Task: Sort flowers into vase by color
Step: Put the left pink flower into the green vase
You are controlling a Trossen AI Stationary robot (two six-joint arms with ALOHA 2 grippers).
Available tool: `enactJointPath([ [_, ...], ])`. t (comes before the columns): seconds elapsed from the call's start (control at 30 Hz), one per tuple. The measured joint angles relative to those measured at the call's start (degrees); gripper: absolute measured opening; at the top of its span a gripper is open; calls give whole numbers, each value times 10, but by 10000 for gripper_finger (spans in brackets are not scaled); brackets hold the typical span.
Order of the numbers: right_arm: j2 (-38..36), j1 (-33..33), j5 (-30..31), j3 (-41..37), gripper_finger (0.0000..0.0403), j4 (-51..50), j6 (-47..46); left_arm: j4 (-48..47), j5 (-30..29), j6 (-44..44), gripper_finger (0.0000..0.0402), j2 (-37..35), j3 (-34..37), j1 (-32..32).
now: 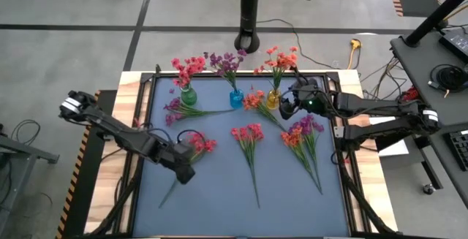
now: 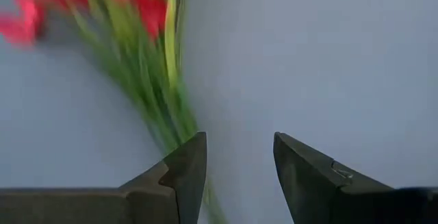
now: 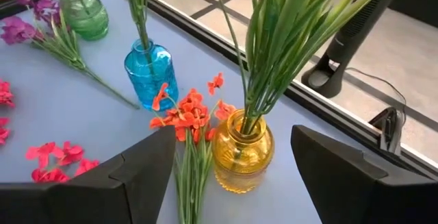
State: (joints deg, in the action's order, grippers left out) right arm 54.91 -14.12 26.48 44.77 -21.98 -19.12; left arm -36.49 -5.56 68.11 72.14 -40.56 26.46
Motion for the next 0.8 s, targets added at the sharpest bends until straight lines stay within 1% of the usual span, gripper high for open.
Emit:
enactJointPath([
  [0.07,0,4,0,0,286,0,-4,-15,16,9,153,16,-3,2],
  [0.2,5,12,0,0,285,0,-6,-17,-14,24,153,50,-11,2],
  [0.47,14,28,0,0,287,0,-18,-20,-8,52,153,147,-12,6],
  [0.6,14,36,0,0,286,0,-22,-29,-14,57,152,183,-26,8],
  [0.7,14,41,0,0,286,0,-29,-48,-14,58,135,205,-48,12],
  [0.8,14,45,0,0,288,0,-31,-76,-15,62,98,218,-74,18],
])
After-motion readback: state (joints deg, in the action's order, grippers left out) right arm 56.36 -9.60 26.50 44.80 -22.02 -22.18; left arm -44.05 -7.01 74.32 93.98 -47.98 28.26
